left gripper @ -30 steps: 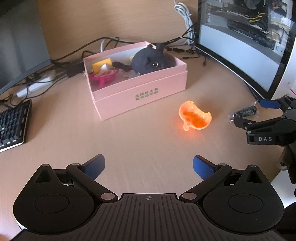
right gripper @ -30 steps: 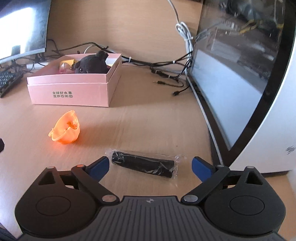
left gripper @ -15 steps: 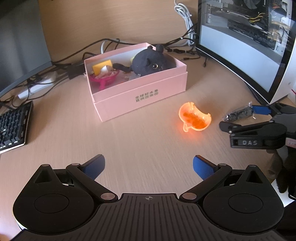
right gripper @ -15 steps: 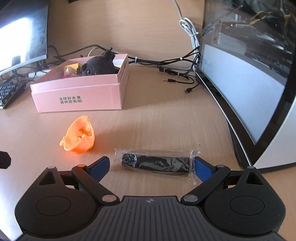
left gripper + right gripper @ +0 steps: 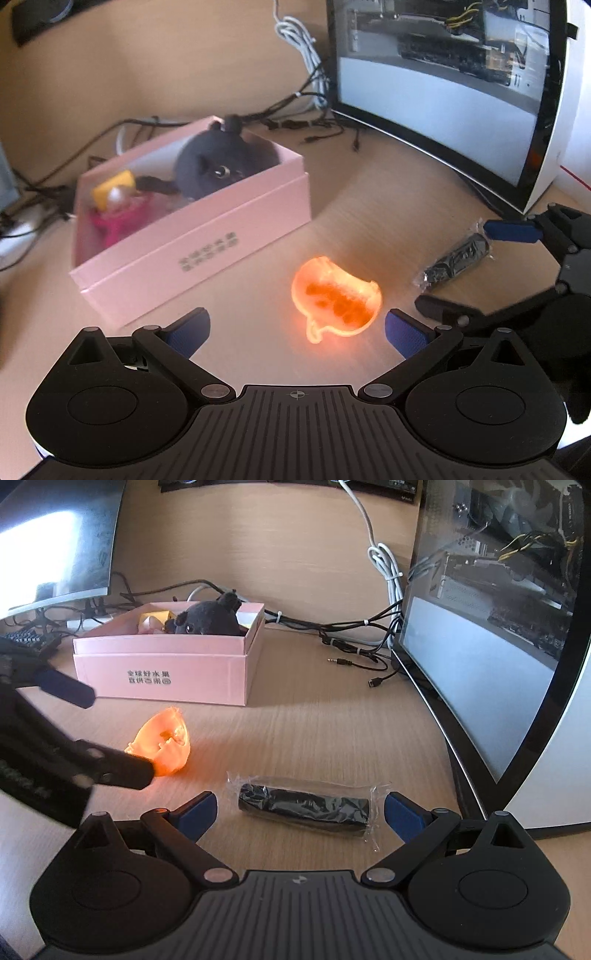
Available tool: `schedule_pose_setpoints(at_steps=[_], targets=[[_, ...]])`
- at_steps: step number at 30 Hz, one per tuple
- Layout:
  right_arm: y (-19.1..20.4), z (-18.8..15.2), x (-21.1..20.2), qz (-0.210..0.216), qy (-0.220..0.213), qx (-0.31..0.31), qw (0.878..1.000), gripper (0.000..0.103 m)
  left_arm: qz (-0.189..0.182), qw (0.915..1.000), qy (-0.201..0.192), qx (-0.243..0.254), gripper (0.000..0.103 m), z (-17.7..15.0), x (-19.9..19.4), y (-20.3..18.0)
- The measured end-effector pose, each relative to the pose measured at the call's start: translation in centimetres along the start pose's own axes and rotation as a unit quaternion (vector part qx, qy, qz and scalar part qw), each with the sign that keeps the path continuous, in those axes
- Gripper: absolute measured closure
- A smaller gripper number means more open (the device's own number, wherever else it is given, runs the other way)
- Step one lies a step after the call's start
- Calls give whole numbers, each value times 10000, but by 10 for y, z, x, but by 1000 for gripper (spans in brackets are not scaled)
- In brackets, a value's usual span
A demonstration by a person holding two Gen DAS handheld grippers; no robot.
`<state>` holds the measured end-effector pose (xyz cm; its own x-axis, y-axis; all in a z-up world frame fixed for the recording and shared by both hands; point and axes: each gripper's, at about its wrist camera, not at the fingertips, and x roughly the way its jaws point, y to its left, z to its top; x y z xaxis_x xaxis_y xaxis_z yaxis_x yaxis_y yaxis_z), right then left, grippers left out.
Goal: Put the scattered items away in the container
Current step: 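Move the left gripper to the orange toy and close on it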
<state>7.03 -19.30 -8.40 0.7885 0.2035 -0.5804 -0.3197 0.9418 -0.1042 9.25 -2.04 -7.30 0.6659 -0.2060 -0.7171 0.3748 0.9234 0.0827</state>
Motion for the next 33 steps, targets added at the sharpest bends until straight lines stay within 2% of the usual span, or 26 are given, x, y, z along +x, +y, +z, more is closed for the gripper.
schedule_pose_setpoints(at_steps=[8,20,23,24,25,29,33], targets=[[-2,0,3,135,94,46,9999,5,-176,9998,106,4,0,5,20,-1],[-7,1,7,186,203,305,9992,5,-315,9994,97,-74,1,6,25,1],[-8,1,7,189,214,332,9990,5,-420,9991,76,-77,10,6,24,0],[-9,1,8,177,219,350,9990,5,-431,9990,81,-72,23,7,24,0],[-9,1,8,195,223,360,9989,5,-401,9991,119,-49,31,7,25,-1],[-8,1,8,195,217,340,9990,5,-234,9996,124,-56,30,6,25,1],[-9,2,8,189,220,335,9990,4,-24,9999,127,-90,42,6,23,6]])
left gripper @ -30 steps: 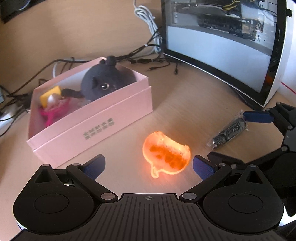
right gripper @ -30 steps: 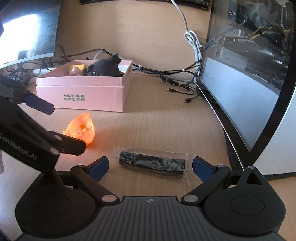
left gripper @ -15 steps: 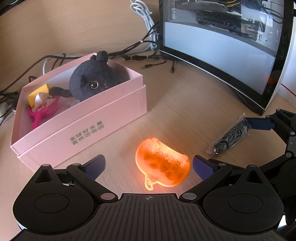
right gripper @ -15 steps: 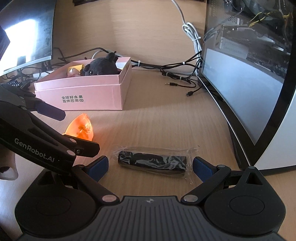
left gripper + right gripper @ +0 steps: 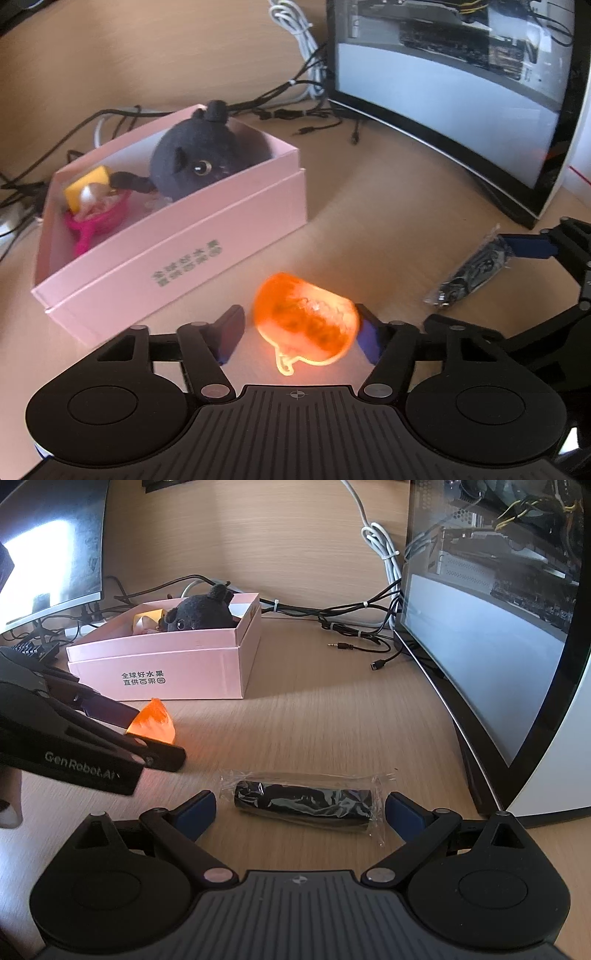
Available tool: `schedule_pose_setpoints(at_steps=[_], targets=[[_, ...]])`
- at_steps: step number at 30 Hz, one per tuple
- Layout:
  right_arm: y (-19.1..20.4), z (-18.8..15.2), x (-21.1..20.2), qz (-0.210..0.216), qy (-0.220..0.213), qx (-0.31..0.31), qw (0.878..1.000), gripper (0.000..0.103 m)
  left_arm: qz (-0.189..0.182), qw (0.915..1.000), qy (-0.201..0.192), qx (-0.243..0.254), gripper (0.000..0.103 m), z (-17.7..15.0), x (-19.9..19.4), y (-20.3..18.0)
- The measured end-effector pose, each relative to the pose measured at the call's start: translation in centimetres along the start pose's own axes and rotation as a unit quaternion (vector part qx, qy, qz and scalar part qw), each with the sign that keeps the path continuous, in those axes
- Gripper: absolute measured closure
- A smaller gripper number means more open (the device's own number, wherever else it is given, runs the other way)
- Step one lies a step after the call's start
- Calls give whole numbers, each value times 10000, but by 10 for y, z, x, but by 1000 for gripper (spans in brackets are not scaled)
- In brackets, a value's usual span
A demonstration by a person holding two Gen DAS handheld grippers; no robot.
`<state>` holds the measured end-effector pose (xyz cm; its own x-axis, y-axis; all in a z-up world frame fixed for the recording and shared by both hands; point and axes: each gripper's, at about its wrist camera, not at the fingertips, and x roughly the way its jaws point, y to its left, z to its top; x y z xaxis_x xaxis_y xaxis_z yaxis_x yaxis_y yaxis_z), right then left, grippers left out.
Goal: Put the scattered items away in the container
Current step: 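Move the left gripper to the orange toy and close on it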
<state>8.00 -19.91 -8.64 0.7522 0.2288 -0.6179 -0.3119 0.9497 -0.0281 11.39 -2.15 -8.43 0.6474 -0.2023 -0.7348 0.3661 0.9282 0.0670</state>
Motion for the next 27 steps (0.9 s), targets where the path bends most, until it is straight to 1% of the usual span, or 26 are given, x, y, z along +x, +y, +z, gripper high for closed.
schedule_pose_setpoints(at_steps=[1,6,11,14,17,20,22,27], targets=[[0,0,0,0,1,0,10000,4,35,10000,9,-38,45,0,-1,2],[0,0,0,4,-4,-17,10000,4,182,9996,76,-184,50,-5,-10,11],[-1,0,0,10,12,-9,10000,3,360,9990,114,-249,50,-14,-20,16],[0,0,0,0,7,-21,10000,3,476,9980,169,-392,50,-19,-23,22],[0,0,0,-6,-2,-43,10000,3,504,9974,172,-485,50,-20,-25,27],[1,0,-1,-15,-11,-59,10000,3,383,9981,74,-482,44,-19,-30,24],[1,-1,-1,-20,-18,-69,10000,3,333,9984,11,-452,38,-19,-33,21],[2,-1,-2,-16,-32,-89,10000,3,251,9989,-46,-392,31,-17,-36,16]])
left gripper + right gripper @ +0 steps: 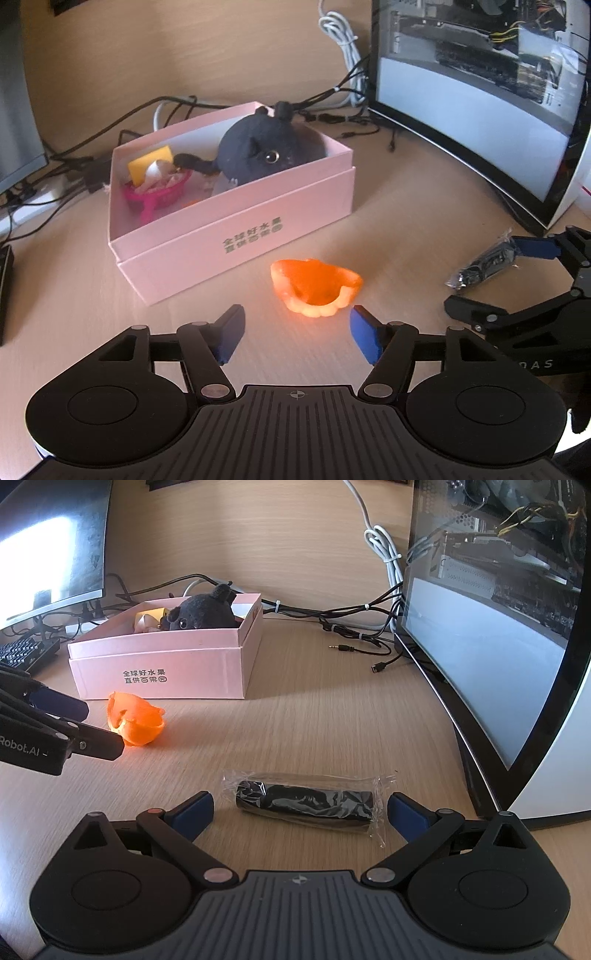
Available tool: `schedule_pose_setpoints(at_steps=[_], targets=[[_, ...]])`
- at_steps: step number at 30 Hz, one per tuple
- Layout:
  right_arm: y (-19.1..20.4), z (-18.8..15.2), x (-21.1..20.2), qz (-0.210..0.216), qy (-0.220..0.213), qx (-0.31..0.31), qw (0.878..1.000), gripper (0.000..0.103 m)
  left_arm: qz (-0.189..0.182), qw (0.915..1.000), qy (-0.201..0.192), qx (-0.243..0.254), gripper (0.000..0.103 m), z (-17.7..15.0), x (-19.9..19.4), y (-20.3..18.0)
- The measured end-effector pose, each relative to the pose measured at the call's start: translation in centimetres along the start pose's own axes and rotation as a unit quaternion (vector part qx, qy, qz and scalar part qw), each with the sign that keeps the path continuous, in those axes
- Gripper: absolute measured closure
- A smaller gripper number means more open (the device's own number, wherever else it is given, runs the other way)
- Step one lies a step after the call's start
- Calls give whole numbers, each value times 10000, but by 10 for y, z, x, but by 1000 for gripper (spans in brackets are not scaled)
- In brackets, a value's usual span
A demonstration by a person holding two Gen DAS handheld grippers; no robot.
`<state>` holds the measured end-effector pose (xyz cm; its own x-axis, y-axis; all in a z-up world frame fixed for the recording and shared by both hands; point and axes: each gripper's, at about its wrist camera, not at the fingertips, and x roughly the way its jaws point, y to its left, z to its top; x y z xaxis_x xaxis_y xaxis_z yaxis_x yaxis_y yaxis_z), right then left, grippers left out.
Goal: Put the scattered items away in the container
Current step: 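Move the left gripper to the orange toy and close on it, then lift the orange translucent toy with the left gripper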
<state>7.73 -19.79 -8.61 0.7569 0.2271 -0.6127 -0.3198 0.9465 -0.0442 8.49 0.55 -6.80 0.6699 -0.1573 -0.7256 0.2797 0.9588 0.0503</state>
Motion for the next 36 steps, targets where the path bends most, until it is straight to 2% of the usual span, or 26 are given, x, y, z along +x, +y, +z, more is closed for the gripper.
schedule_pose_setpoints(at_steps=[4,11,12,13,15,16,19,24,26,28,33,36], targets=[[0,0,0,26,1,5,10000,2,-30,10000,17,47,23,4,7,-4],[0,0,0,117,8,-26,9999,2,-60,9998,43,210,23,14,29,-9],[0,0,0,112,-2,-33,9999,2,-50,9996,34,281,27,15,32,-11],[0,0,-1,94,-28,-46,9999,2,-29,9994,40,356,37,15,34,-12],[3,-1,-3,53,-90,-109,9999,2,-12,9991,23,416,44,17,36,-14],[4,-1,-3,38,-97,-159,9998,2,-2,9992,22,408,44,17,35,-14],[7,1,-2,-51,-64,-220,9997,2,16,9996,9,282,44,18,27,-12],[2,4,0,-21,16,61,10000,3,44,9999,69,-63,44,11,3,0],[2,5,0,-37,29,136,9999,6,66,9995,177,-253,44,6,-4,7],[3,5,1,-13,65,133,9999,15,85,9987,284,-424,44,1,-9,14],[8,9,0,56,126,43,9999,22,282,9972,298,-620,44,-10,-26,25],[19,16,-7,156,100,-93,9998,22,378,9964,342,-672,44,-17,-37,30]])
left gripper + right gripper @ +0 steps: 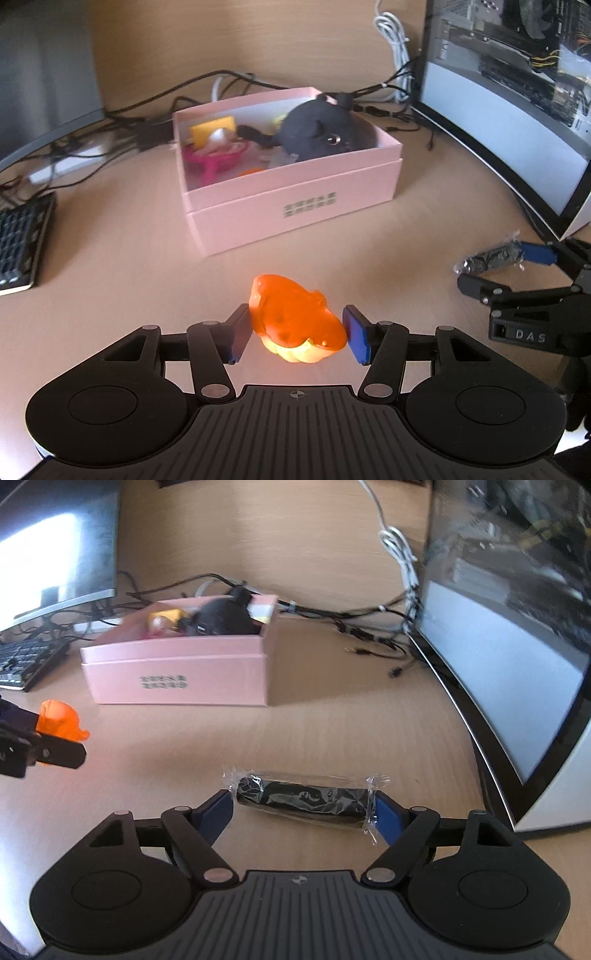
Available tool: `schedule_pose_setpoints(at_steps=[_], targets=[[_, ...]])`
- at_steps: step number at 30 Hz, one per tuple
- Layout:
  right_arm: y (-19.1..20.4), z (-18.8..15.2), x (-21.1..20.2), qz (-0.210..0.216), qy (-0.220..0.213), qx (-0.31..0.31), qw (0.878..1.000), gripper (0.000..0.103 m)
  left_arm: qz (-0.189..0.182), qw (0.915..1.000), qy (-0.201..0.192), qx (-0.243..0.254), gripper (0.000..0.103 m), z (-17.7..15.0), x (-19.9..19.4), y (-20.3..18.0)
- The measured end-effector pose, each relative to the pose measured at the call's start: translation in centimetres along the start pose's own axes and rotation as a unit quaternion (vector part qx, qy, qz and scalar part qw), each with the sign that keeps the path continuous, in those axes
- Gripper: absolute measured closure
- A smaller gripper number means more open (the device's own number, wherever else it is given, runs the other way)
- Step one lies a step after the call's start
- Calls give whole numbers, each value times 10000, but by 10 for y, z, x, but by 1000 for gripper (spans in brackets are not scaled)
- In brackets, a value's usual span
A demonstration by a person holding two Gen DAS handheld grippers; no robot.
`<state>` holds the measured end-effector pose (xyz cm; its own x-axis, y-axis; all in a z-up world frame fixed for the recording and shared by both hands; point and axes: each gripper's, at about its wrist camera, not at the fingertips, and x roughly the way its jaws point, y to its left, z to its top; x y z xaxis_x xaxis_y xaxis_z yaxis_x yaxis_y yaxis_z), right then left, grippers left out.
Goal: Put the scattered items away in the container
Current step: 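Lift the orange translucent toy with the left gripper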
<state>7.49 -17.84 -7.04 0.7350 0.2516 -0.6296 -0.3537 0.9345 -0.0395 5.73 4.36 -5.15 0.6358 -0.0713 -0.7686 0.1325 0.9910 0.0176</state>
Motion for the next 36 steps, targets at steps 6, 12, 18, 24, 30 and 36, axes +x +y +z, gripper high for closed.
schedule_pose_setpoints(at_steps=[6,12,18,24,30,36], targets=[[35,6,-15,357,-118,-556,9977,22,73,9998,79,-170,44,-17,-14,8],[57,5,-22,583,-109,-814,9949,22,179,9994,29,-304,44,-30,-29,18],[71,1,-27,691,-26,-932,9932,22,192,9991,18,-369,44,-39,-38,22],[79,-3,-36,716,-31,-984,9926,22,187,9993,-31,-322,44,-45,-47,24],[85,-8,-43,683,-45,-998,9926,22,143,9995,-61,-284,44,-50,-53,25],[87,-11,-50,579,-67,-975,9935,22,60,9997,-112,-214,44,-52,-56,24]])
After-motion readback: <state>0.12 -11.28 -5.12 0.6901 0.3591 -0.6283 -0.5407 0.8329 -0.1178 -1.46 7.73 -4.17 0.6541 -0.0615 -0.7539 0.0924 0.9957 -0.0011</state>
